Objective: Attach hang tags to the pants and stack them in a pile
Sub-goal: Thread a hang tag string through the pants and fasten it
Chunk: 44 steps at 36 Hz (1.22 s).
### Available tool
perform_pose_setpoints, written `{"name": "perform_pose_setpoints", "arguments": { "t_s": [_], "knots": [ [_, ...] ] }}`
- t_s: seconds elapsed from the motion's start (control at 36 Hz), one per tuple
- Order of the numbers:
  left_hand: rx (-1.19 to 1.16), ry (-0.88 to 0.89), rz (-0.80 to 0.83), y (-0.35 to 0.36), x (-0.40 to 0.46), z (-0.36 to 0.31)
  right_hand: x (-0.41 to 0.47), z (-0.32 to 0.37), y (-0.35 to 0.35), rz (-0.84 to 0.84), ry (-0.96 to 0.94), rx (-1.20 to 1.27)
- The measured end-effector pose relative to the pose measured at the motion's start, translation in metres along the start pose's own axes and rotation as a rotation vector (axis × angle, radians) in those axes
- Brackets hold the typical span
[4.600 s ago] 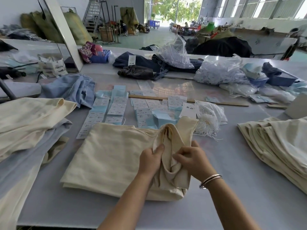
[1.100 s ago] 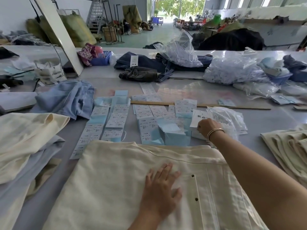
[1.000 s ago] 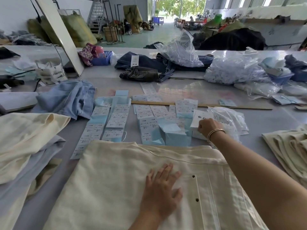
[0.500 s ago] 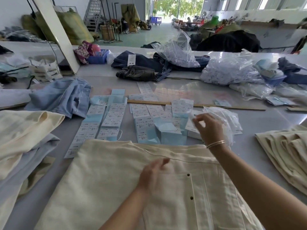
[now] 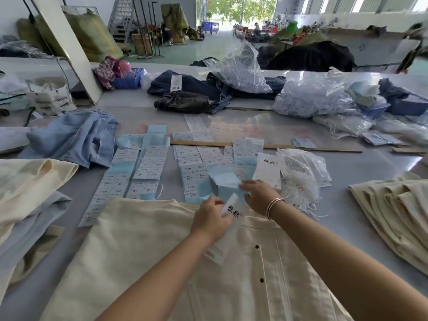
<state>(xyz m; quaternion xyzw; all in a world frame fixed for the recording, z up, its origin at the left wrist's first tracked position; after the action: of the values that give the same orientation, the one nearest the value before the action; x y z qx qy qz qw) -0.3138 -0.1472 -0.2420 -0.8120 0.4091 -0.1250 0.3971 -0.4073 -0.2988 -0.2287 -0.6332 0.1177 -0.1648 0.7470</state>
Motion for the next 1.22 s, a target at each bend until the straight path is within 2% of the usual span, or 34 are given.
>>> {"name": "perform_pose_setpoints", "arguments": {
  "t_s": [0.08, 0.17, 0.22, 0.28, 0.36, 0.42, 0.67, 0.75, 0.89, 1.14, 1.22],
  "knots": [
    [0.325, 0.255, -0.034, 0.003, 0.009, 0.001, -0.003, -0.006, 0.015, 0.141, -0.065, -0.146],
    [0.438, 0.34, 0.024, 0.015, 0.015, 0.001, -0.011, -0.012, 0.025, 0.202, -0.098, -0.192],
    [0.445, 0.318, 0.068, 0.024, 0.017, 0.001, -0.011, -0.016, 0.029, 0.226, -0.097, -0.171],
    [0.425, 0.299, 0.032, 0.032, 0.018, 0.002, -0.007, -0.02, 0.031, 0.2, -0.075, -0.07],
    [0.385, 0.286, -0.063, 0.037, 0.016, 0.005, 0.003, -0.023, 0.03, 0.025, 0.035, 0.165],
    [0.361, 0.275, -0.085, 0.038, 0.015, 0.006, 0.008, -0.023, 0.029, -0.076, 0.082, 0.197],
    [0.322, 0.263, -0.072, 0.038, 0.015, 0.008, 0.027, -0.008, 0.018, 0.126, 0.041, -0.049],
    [0.313, 0.26, -0.077, 0.038, 0.015, 0.008, 0.029, -0.007, 0.015, 0.146, 0.043, -0.109],
    [0.306, 0.251, -0.077, 0.039, 0.015, 0.008, 0.034, -0.008, 0.012, 0.165, 0.103, -0.045],
    [0.308, 0.248, -0.051, 0.038, 0.015, 0.008, 0.038, 0.005, 0.019, 0.101, 0.087, -0.254],
    [0.314, 0.251, -0.056, 0.037, 0.014, 0.008, 0.04, 0.0, 0.016, 0.149, 0.111, -0.219]
  ]
}}
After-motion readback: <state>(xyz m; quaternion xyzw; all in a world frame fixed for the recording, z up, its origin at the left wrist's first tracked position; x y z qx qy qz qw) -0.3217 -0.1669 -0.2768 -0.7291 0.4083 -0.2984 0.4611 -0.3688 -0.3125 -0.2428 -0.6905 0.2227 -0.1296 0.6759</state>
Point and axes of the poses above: each hand's wrist, its own x-axis towards the middle knuckle, its own y-axis out of the palm, z = x × y, the point moved 1 cm from there along x, towards the middle knuckle, and after that the axes turned 12 degrees about -y, right-handed, at the moved point
